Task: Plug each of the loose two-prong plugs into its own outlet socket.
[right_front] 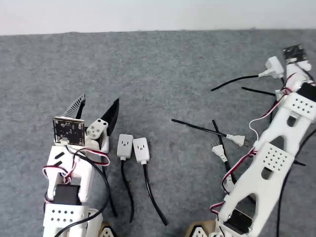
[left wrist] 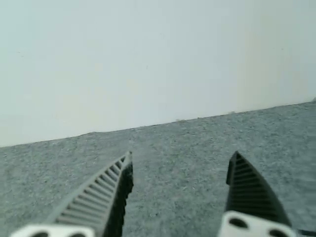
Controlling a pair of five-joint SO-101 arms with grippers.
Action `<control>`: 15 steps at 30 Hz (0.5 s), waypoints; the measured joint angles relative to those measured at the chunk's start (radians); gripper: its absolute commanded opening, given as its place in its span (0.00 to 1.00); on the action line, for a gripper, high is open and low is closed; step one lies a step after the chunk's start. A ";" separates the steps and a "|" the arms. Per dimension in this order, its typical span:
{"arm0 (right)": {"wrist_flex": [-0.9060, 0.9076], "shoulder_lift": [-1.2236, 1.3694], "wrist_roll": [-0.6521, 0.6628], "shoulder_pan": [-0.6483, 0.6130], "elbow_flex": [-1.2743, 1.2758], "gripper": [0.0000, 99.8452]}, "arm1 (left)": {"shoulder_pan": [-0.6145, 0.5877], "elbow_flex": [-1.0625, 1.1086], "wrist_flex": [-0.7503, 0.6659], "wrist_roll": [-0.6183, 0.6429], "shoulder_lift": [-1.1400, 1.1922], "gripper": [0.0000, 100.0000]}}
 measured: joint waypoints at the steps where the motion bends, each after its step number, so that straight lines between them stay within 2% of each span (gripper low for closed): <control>1: 0.009 -0.002 0.000 0.000 0.000 0.30 | 0.005 0.000 0.000 -0.002 0.000 0.30; 5: 0.109 -0.011 0.003 0.000 0.000 0.30 | 0.009 0.012 0.000 -0.011 0.000 0.30; 10: 0.328 -0.143 0.003 -0.048 0.000 0.30 | 0.015 0.012 0.000 -0.026 0.000 0.30; 15: 0.358 -0.282 -0.068 -0.112 0.000 0.30 | 0.014 0.012 0.000 -0.031 0.000 0.30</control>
